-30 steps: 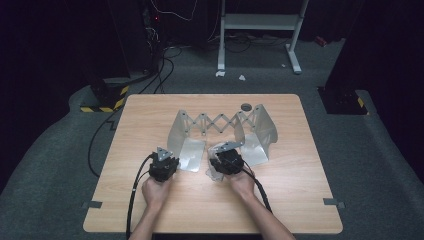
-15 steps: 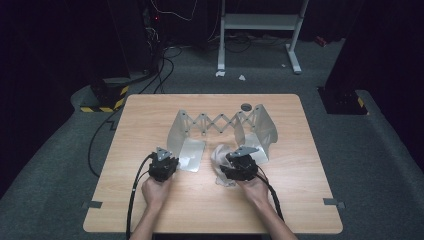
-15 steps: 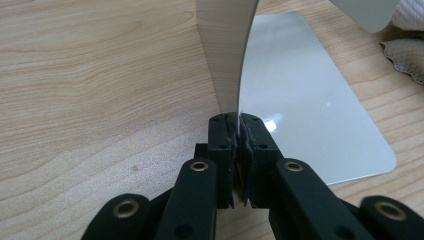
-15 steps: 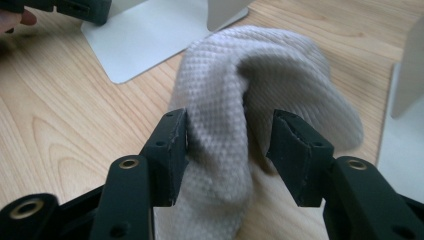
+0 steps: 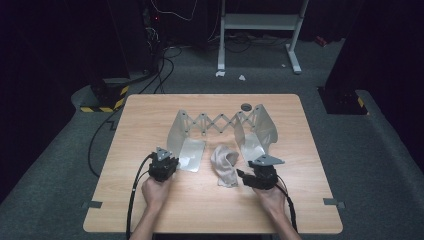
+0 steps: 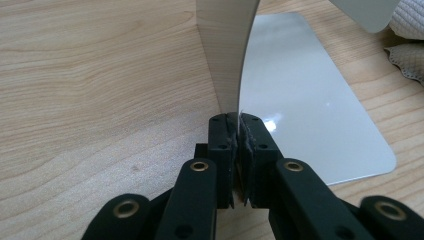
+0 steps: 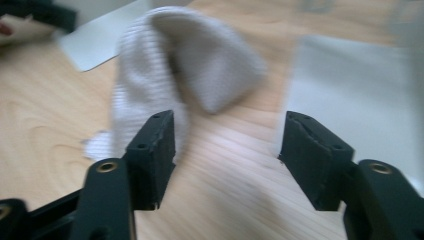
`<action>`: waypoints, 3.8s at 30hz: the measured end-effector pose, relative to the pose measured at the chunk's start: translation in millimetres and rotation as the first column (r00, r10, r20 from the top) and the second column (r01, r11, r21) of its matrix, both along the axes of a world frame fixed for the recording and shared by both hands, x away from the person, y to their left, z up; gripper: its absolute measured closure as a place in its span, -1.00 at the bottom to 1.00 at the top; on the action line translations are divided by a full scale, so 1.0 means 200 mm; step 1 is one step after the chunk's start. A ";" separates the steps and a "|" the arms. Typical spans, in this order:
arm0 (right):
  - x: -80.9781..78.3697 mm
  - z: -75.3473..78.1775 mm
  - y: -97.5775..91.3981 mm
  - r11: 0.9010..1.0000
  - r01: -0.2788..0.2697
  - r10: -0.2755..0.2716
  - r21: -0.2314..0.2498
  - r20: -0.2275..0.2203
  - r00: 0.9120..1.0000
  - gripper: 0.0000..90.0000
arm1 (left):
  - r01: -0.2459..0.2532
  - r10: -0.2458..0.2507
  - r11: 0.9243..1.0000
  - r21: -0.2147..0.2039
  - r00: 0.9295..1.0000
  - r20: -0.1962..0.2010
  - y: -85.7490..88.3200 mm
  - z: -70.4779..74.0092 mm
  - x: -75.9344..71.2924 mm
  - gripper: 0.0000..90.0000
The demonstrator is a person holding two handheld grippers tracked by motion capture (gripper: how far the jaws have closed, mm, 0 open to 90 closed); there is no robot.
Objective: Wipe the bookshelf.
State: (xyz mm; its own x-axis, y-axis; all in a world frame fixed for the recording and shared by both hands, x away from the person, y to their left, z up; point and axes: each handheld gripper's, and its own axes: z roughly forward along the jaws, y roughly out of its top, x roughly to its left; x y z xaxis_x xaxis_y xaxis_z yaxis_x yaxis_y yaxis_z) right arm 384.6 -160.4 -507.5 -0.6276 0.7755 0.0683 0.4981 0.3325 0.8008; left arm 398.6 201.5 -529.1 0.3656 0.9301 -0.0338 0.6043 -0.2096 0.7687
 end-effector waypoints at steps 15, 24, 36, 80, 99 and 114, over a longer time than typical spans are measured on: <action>0.13 -0.06 -0.33 0.956 0.287 -0.285 -0.056 0.042 0.958 -0.02 | -0.009 0.009 1.000 0.011 1.000 0.006 -0.01 0.00 0.00 0.87; 0.26 -0.07 -0.24 0.954 0.282 -0.279 -0.105 0.049 0.959 0.38 | -0.026 0.026 1.000 -0.014 1.000 -0.005 0.03 0.00 0.01 0.92; 0.25 -0.08 -0.13 0.953 0.263 -0.259 -0.150 0.045 0.965 0.33 | -0.057 0.056 0.998 -0.037 0.998 -0.027 0.06 0.01 0.06 0.96; 0.26 -0.10 -0.03 0.963 0.243 -0.248 -0.114 -0.032 0.968 -0.05 | 0.047 -0.052 0.997 -0.059 0.995 -0.088 -0.06 0.10 -0.17 -0.10; 0.26 -0.10 -0.04 0.965 0.232 -0.238 -0.118 -0.031 0.971 -0.10 | 0.249 -0.254 0.964 -0.097 0.966 -0.045 -0.38 0.19 -0.06 -0.40; 0.25 -0.10 -0.03 0.965 0.235 -0.240 -0.117 -0.035 0.970 -0.12 | 0.273 -0.275 0.960 -0.066 0.962 -0.010 -0.50 0.22 -0.01 -0.44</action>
State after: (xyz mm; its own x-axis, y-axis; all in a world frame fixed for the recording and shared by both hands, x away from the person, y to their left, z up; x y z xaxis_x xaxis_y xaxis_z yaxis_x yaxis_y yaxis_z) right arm 435.2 -166.5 -526.8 -0.4225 0.9064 -0.0007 0.6108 0.2853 0.7386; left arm 397.1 101.2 -485.5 0.6049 0.7901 -0.0993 0.5454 -0.3201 0.7747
